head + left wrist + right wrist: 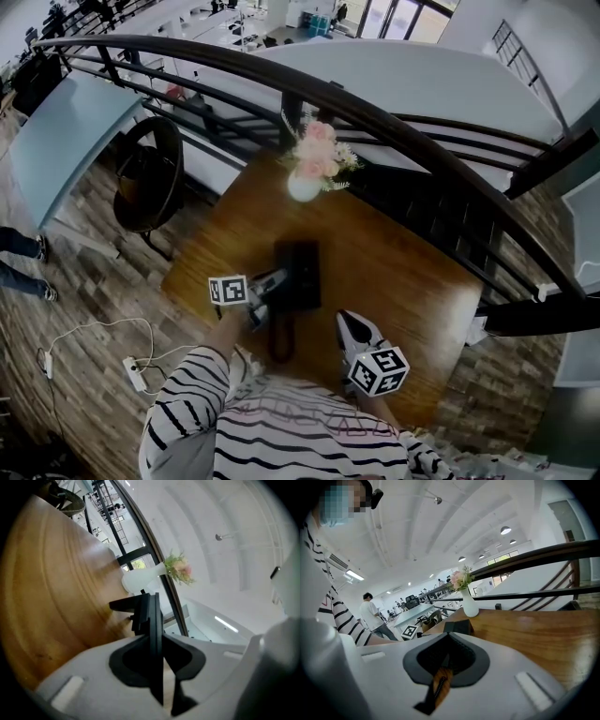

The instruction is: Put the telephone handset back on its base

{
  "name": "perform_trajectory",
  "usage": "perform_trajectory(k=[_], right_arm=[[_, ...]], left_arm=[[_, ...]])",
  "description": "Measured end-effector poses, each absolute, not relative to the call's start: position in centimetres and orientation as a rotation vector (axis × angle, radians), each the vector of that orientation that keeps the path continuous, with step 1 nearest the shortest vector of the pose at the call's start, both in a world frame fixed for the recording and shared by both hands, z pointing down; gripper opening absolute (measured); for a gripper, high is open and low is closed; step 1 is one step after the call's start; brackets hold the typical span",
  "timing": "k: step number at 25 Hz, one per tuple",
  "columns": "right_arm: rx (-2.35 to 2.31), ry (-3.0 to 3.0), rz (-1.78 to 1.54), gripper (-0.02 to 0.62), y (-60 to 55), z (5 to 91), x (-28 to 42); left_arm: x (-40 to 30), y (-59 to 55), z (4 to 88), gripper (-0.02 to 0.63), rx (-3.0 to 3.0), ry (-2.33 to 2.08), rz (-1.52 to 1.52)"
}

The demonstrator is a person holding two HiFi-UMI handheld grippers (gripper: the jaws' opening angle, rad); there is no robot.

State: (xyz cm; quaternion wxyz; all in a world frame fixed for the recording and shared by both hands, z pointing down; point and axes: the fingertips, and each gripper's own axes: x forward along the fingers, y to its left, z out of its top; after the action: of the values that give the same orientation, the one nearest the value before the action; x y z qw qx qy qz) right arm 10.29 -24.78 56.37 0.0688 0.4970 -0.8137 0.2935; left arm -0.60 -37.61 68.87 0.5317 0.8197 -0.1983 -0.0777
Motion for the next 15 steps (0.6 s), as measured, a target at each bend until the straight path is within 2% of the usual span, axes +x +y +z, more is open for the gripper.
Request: perform_trajectory(k=[3, 6, 15], right_arm=[[1.491, -2.455, 0.884, 0.0, -24.7, 56.3, 10.2], [1.485, -2.46, 0.884, 0.0, -24.7, 56.2, 10.1], [1.466, -2.462, 0.876, 0.0, -24.7, 56.3, 9.3]], left_arm=[[-1.0, -37.6, 69.0, 0.088, 1.954, -0.504, -0.166], [-1.7, -37.4, 69.7, 0.17, 1.941, -0.552, -0.126], [-4.0, -37.4, 68.9, 0.17, 1.956, -0.624, -0.169]])
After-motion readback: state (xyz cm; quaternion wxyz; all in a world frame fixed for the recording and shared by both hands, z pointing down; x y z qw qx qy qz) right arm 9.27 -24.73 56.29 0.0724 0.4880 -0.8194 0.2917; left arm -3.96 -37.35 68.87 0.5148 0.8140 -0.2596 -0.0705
